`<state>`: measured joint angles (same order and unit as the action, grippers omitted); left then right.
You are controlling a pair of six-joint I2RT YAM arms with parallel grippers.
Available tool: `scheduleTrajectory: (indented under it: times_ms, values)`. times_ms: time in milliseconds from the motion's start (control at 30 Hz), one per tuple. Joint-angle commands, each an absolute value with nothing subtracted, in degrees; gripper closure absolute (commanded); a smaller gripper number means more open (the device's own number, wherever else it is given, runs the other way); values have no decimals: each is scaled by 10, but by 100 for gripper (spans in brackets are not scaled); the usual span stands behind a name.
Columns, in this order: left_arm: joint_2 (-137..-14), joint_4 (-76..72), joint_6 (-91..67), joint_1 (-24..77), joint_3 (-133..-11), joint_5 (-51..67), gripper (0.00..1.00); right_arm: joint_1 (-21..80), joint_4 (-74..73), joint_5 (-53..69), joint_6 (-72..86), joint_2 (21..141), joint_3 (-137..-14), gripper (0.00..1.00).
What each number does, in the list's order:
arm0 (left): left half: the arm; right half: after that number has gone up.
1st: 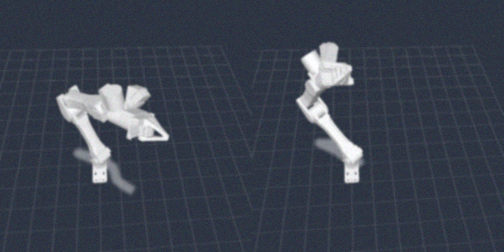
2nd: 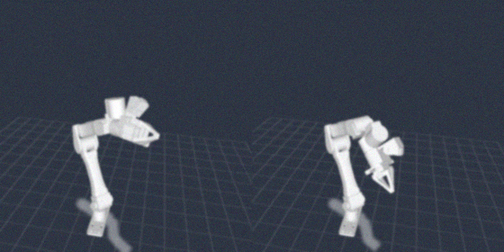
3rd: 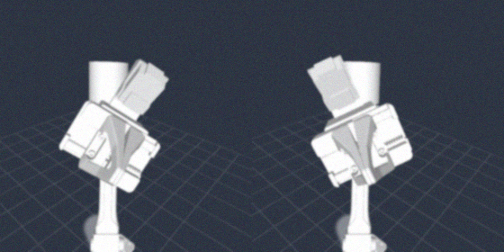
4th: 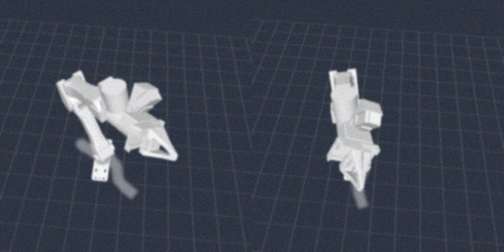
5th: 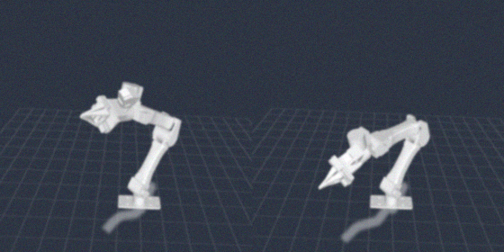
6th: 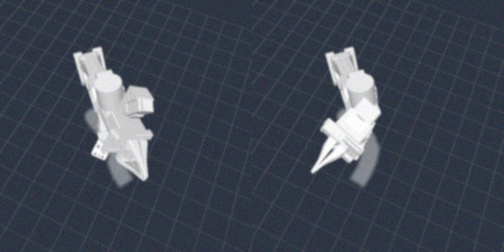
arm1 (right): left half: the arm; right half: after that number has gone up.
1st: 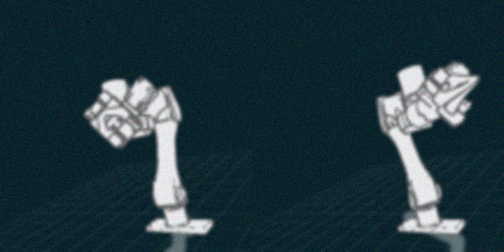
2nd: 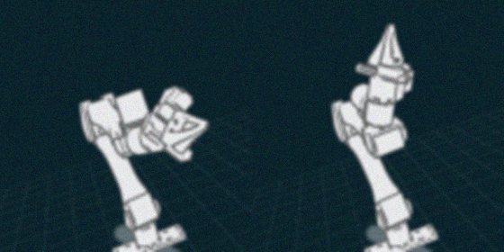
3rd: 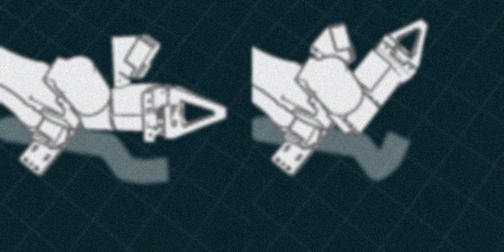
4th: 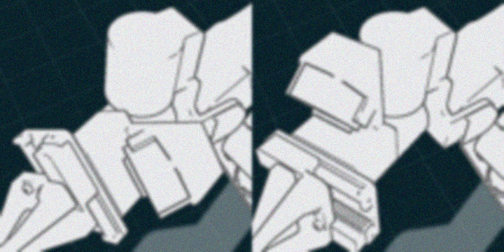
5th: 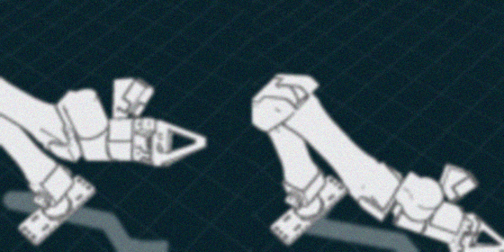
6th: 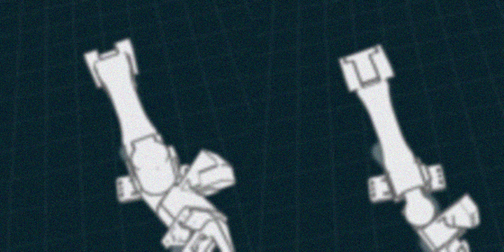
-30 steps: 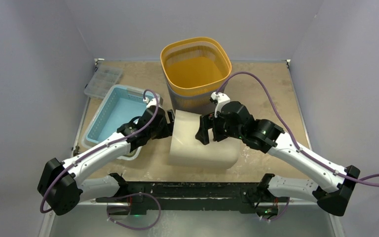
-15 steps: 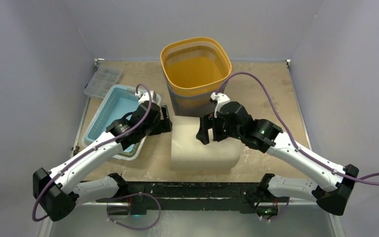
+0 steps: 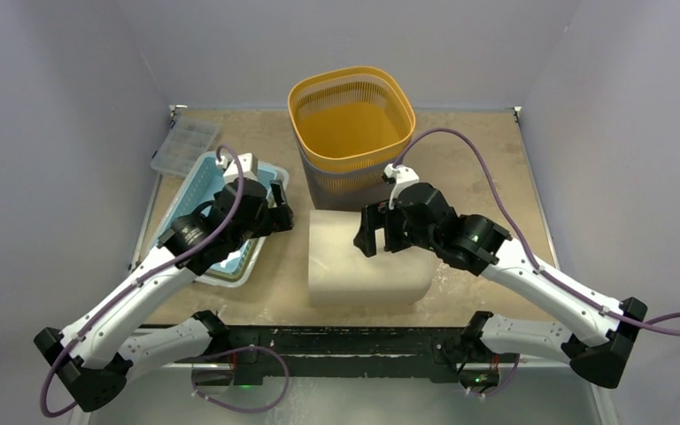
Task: Turn the large container upside down
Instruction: Turn the container upside down at the center of the board.
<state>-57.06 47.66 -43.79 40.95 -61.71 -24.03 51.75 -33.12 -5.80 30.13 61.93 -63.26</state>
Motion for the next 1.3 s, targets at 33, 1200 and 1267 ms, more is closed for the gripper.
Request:
scheduleTrajectory:
  times_ms: [33,1200,1267]
  values:
    - [-535,478,-426,412,-645,-224,7,519,-339,-115,356,590,-670,2]
    - [-525,480,-423,411,-651,-89,2,518,-527,-313,522,519,-695,1]
    - [-524,462,-428,412,-633,-58,3,514,-552,-337,521,543,-700,1]
